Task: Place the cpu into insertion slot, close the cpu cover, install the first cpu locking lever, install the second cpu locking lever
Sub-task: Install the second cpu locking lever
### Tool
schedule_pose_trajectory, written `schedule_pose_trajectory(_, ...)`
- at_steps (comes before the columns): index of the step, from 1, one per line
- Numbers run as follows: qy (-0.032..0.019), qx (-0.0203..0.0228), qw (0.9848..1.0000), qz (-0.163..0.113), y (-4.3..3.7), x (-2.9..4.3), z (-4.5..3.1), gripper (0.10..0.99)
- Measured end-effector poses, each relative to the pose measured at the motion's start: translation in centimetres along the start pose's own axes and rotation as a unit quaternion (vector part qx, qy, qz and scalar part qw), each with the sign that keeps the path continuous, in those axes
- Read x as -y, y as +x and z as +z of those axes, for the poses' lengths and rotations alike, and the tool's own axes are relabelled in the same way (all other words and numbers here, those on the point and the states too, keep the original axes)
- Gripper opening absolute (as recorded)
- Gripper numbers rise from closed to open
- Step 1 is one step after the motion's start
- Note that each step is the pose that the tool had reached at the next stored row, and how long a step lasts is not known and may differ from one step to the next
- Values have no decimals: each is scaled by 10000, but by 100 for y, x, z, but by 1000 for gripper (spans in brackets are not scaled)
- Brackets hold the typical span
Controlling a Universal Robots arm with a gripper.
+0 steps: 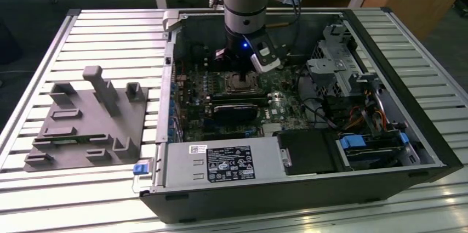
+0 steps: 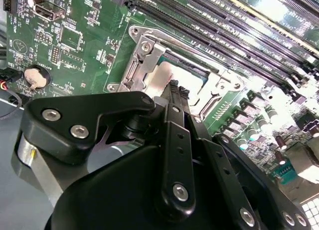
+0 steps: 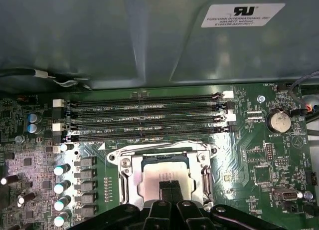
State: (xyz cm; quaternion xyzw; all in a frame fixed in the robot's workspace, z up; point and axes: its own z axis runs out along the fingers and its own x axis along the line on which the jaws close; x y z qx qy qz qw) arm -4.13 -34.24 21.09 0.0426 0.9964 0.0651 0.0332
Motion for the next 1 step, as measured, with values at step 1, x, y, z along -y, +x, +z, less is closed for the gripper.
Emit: schedule_pose_trajectory(1, 0, 0, 10000, 0, 0, 0, 0, 106)
